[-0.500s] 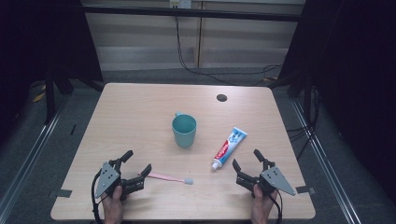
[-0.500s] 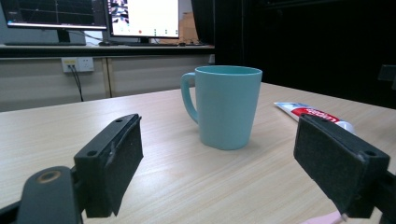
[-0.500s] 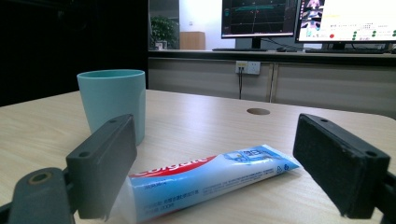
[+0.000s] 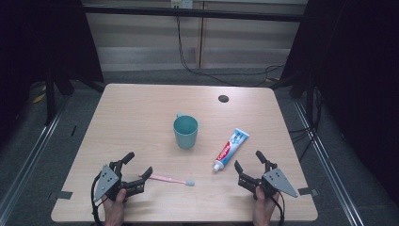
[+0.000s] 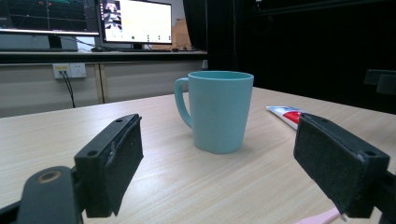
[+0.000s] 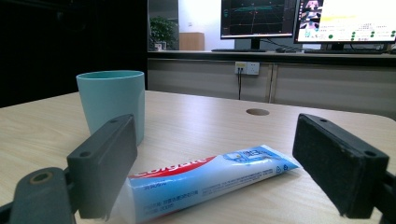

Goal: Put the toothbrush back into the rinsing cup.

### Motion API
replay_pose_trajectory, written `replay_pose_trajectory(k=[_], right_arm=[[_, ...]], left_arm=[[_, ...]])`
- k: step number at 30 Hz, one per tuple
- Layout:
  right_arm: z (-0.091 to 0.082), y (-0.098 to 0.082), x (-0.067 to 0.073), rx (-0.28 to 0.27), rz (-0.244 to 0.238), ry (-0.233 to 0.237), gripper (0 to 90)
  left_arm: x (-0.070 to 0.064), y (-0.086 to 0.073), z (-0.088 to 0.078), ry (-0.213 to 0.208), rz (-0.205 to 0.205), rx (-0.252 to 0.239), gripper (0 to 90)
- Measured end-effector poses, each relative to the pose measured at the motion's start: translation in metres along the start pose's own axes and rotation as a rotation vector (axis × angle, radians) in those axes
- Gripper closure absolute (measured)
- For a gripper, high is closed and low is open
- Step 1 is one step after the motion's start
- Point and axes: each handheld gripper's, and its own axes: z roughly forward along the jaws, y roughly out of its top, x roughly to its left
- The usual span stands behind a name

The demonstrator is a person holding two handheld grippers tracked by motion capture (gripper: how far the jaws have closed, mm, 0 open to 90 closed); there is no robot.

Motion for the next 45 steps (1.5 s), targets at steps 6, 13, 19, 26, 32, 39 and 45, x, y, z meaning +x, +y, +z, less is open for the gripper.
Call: replay_pose_trajectory(k=[6,13,19,26,32,39,45], right_arm=[[0.000,0.000,0.000,0.000,0.001,0.000,13.2],[0.000,0.000,0.000,-0.001,0.000,-0.003,13.1],[0.000,0.000,0.000,0.000,0.000,-0.011,13.1],[0.000,0.000,0.000,0.001,-0.001,-0.015,13.1],[0.000,0.000,0.001,0.000,-0.001,-0.016,13.1],[0.000,0.000,0.001,0.000,-0.001,-0.016,13.2],[0.000,0.000,0.001,0.000,0.000,-0.019,13.1]], left_arm=[[0.000,0.003,0.002,-0.018,-0.019,0.033,16.0],[-0.001,0.006,0.003,-0.039,-0.039,0.055,16.3],[0.000,0.011,0.002,-0.063,-0.044,0.102,16.5],[0.003,0.026,0.002,-0.089,-0.017,0.126,19.9],[0.002,0.031,0.006,-0.094,-0.003,0.186,24.8],[0.003,0.039,0.009,-0.123,0.007,0.258,29.1],[0.003,0.049,0.014,-0.178,0.015,0.297,35.9]])
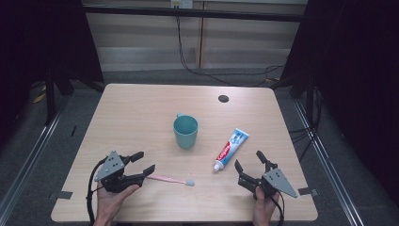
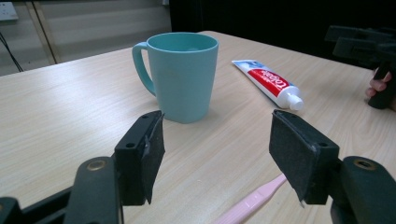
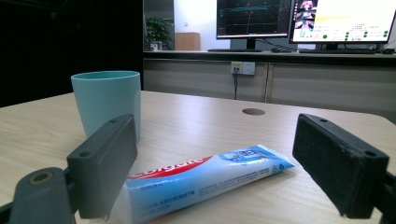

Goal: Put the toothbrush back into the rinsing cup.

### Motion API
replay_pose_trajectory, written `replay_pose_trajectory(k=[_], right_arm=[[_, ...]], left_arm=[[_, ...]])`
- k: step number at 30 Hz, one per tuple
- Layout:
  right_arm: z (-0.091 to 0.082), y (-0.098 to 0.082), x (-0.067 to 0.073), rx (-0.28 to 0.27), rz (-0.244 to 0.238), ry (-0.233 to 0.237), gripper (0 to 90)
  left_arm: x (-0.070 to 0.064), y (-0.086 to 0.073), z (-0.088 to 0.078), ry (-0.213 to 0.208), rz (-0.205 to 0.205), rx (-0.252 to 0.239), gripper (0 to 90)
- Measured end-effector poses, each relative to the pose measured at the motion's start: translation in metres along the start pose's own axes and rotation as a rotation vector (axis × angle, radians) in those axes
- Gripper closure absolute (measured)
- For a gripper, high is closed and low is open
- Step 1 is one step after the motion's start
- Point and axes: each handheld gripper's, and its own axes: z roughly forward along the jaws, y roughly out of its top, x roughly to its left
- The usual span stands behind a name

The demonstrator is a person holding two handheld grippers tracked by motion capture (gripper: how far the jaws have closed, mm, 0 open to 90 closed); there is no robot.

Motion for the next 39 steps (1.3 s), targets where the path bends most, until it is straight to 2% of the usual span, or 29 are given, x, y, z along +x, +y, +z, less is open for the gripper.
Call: replay_pose_trajectory(k=[4,9,14,15,16,19,21,22,24,26,27,28,30,34,39], right_arm=[[0.000,0.000,0.000,0.000,0.000,0.000,13.1],[0.000,0.000,0.000,0.000,0.000,-0.001,13.1],[0.000,0.000,0.000,0.000,-0.001,-0.001,13.1],[0.000,0.000,0.000,0.000,-0.001,-0.001,13.2],[0.000,0.000,0.000,0.000,0.000,-0.001,13.1],[0.000,0.000,0.000,0.000,0.000,-0.001,13.2],[0.000,0.000,0.000,0.000,-0.001,-0.003,13.2],[0.000,0.000,0.000,0.000,-0.001,-0.003,13.2],[0.000,0.000,0.000,0.000,-0.001,-0.003,13.2],[0.000,0.000,0.000,0.000,0.000,-0.008,13.2],[0.000,0.000,0.000,0.000,0.000,-0.010,13.2],[0.000,0.000,0.000,0.000,0.000,-0.010,13.2],[0.000,0.000,0.000,0.000,-0.001,-0.010,13.2],[0.000,0.000,0.000,0.000,-0.002,-0.010,13.2],[0.000,0.000,0.000,0.000,-0.001,-0.010,13.2]], left_arm=[[0.001,0.003,0.004,-0.022,0.007,0.057,36.5],[0.000,0.010,0.007,-0.064,0.016,0.104,38.5],[0.000,0.017,0.013,-0.102,0.028,0.185,40.5],[0.001,0.019,0.015,-0.097,0.035,0.204,39.4],[0.001,0.021,0.016,-0.096,0.043,0.215,38.8],[0.003,0.024,0.019,-0.129,0.043,0.242,38.9],[0.004,0.027,0.022,-0.131,0.064,0.269,38.6],[0.004,0.027,0.022,-0.131,0.064,0.269,37.3],[0.006,0.031,0.025,-0.165,0.048,0.277,36.3],[0.005,0.036,0.027,-0.163,0.064,0.303,36.5],[0.006,0.038,0.028,-0.169,0.085,0.323,37.1],[0.005,0.039,0.029,-0.188,0.087,0.339,38.2],[0.006,0.041,0.030,-0.193,0.099,0.362,40.8],[0.007,0.041,0.035,-0.208,0.096,0.392,43.3],[0.006,0.041,0.042,-0.216,0.115,0.480,44.9]])
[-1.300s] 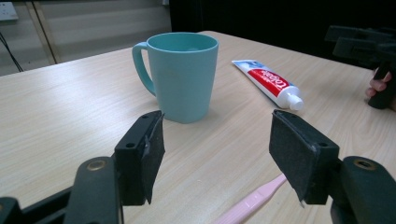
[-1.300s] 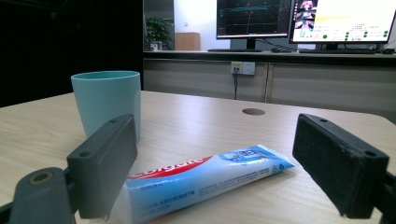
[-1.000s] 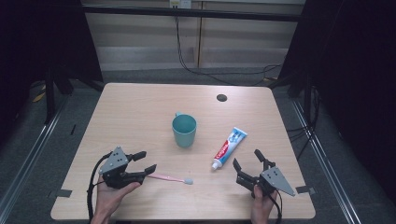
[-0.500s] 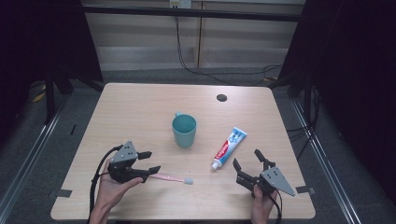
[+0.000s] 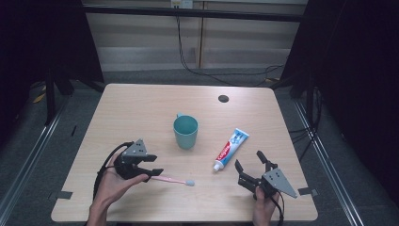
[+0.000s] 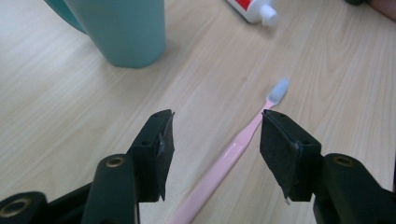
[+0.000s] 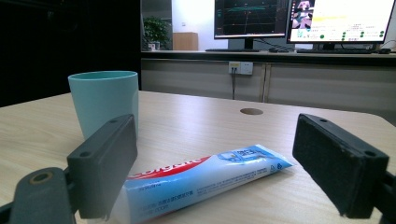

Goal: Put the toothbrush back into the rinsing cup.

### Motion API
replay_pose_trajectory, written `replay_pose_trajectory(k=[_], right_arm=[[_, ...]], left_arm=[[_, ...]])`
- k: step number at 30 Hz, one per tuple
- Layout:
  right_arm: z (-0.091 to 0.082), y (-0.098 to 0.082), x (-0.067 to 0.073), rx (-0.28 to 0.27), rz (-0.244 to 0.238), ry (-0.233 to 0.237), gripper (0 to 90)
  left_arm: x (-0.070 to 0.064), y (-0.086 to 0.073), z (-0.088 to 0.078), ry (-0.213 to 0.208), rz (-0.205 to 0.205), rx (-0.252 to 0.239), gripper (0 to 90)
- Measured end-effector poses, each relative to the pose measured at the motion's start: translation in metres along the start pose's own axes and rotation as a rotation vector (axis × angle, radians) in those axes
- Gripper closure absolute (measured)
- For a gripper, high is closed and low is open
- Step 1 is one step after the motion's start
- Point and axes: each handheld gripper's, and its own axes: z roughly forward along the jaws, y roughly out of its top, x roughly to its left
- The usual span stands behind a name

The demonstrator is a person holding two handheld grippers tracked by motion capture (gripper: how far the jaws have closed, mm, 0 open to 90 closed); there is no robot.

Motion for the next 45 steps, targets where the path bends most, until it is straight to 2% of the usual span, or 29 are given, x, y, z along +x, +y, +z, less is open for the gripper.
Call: replay_pose_trajectory(k=[3,6,8,11,13,15,18,21,25,28,30,34,35,36,37,38,40,45], right_arm=[[0.000,0.000,0.000,0.000,0.000,0.000,13.2],[0.000,0.000,0.000,0.000,0.000,0.000,13.2],[0.000,0.000,0.000,0.000,-0.001,0.000,13.2],[0.000,0.000,0.000,0.000,0.000,0.000,13.2],[0.000,0.000,0.000,0.000,0.000,0.000,13.2],[0.000,0.000,0.000,0.000,0.000,0.000,13.2],[0.000,0.000,0.000,0.000,-0.001,0.000,13.2],[0.000,0.000,0.000,0.000,0.000,0.000,13.2],[0.000,0.000,0.000,0.000,-0.001,0.000,13.2],[0.000,0.000,0.000,0.000,0.000,0.000,13.2],[0.000,0.000,0.000,0.000,-0.001,0.000,13.2],[0.000,0.000,0.000,0.000,0.000,0.000,13.2],[0.000,0.000,0.000,0.000,-0.001,0.000,13.2],[0.000,0.000,0.000,0.000,0.000,0.000,13.2],[0.000,0.000,0.000,0.000,-0.001,0.000,13.2],[0.000,0.000,0.000,0.000,-0.001,0.000,13.2],[0.000,0.000,0.000,0.000,-0.001,0.000,13.3],[0.000,0.000,0.000,0.000,0.000,0.000,13.2]], left_arm=[[0.000,0.003,0.004,-0.005,0.006,0.027,46.5],[0.001,0.005,0.005,0.018,-0.012,0.040,47.1],[0.001,0.007,0.008,-0.004,-0.002,0.060,48.6],[0.001,0.010,0.010,-0.004,0.016,0.117,49.4],[0.001,0.010,0.010,-0.010,0.012,0.125,50.5],[0.001,0.009,0.013,-0.032,0.013,0.151,51.5],[0.001,0.008,0.017,-0.041,0.011,0.190,51.9],[0.001,0.008,0.020,-0.043,0.003,0.204,53.9],[0.002,0.012,0.021,-0.043,0.028,0.258,55.3],[0.000,0.014,0.023,-0.050,0.031,0.285,55.3],[-0.001,0.015,0.026,-0.051,0.020,0.296,55.2],[-0.003,0.019,0.031,-0.071,0.023,0.343,55.2],[-0.004,0.021,0.032,-0.063,0.042,0.354,55.3],[-0.005,0.022,0.033,-0.063,0.039,0.355,55.3],[-0.005,0.024,0.034,-0.070,0.053,0.363,56.1],[-0.006,0.025,0.035,-0.067,0.043,0.368,56.1],[-0.006,0.027,0.038,-0.048,0.057,0.402,56.4],[-0.007,0.030,0.047,-0.070,0.054,0.436,56.9]])
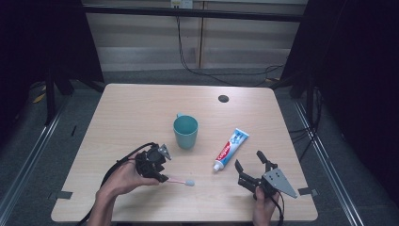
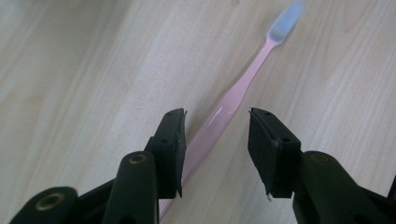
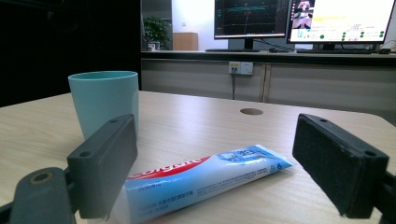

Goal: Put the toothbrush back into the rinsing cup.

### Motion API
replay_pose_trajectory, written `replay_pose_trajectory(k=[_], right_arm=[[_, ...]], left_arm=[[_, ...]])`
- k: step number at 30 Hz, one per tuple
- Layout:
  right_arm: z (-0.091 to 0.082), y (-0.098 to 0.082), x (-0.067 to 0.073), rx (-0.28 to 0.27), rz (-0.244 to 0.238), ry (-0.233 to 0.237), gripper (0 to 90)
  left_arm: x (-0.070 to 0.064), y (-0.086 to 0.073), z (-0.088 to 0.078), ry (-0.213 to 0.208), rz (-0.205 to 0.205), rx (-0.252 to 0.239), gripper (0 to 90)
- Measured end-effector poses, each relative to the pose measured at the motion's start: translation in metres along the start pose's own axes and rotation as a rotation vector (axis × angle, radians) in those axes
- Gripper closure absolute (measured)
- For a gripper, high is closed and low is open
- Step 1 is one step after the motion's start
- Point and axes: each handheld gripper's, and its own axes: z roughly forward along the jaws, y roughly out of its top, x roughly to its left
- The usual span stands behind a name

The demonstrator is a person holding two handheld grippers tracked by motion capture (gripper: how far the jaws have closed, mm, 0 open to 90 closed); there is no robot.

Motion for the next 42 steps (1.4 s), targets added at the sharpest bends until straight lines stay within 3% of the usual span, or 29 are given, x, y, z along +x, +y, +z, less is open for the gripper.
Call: replay_pose_trajectory(k=[9,16,19,24,27,32,38,42], right_arm=[[0.000,0.000,0.000,0.000,0.000,0.000,13.2],[0.000,0.000,0.000,0.000,0.000,0.000,13.2],[0.000,0.000,0.000,0.000,0.000,0.000,13.2],[0.000,0.000,0.000,0.000,-0.001,0.000,13.2],[0.000,0.000,0.000,0.000,0.000,0.000,13.2],[0.000,0.000,0.000,0.000,0.000,0.000,13.2],[0.000,0.000,0.000,0.000,-0.001,0.000,13.2],[0.000,0.000,0.000,0.000,0.000,0.000,13.2]], left_arm=[[0.000,0.001,0.007,-0.010,-0.006,0.035,62.0],[0.001,0.004,0.014,-0.016,0.040,0.076,61.9],[-0.001,0.005,0.016,-0.009,0.035,0.071,61.9],[-0.002,0.006,0.018,0.025,0.059,0.099,61.9],[-0.002,0.006,0.019,0.016,0.078,0.111,60.8],[-0.001,0.007,0.023,0.043,0.080,0.134,58.7],[-0.004,0.008,0.024,0.025,0.119,0.121,65.5],[-0.004,0.009,0.024,0.005,0.116,0.119,71.4]])
